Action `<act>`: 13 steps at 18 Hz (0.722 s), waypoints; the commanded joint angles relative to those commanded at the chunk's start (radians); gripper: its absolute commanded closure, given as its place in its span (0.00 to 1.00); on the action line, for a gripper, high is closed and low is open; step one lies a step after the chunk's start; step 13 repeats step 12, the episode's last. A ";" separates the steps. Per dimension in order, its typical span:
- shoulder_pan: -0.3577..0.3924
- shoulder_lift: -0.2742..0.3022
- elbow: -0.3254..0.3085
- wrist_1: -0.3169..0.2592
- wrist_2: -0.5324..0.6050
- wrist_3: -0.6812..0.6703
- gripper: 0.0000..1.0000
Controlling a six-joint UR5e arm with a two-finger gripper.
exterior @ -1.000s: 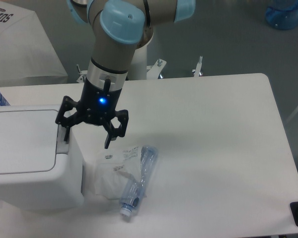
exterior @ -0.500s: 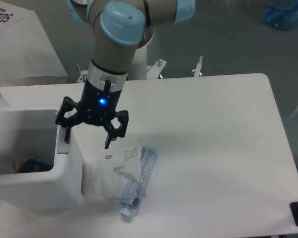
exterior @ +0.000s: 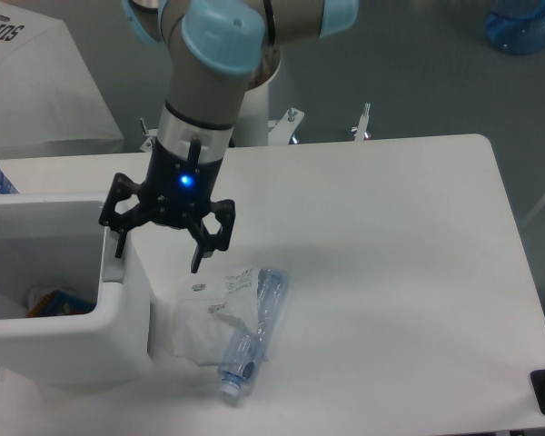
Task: Open the trash can
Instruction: 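Hold the gripper on the lid edge while the lid pops open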
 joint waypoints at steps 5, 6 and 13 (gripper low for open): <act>0.025 0.005 0.026 -0.006 0.067 0.251 0.00; 0.028 0.006 0.022 -0.008 0.119 0.305 0.00; 0.058 0.003 0.016 -0.015 0.213 0.391 0.00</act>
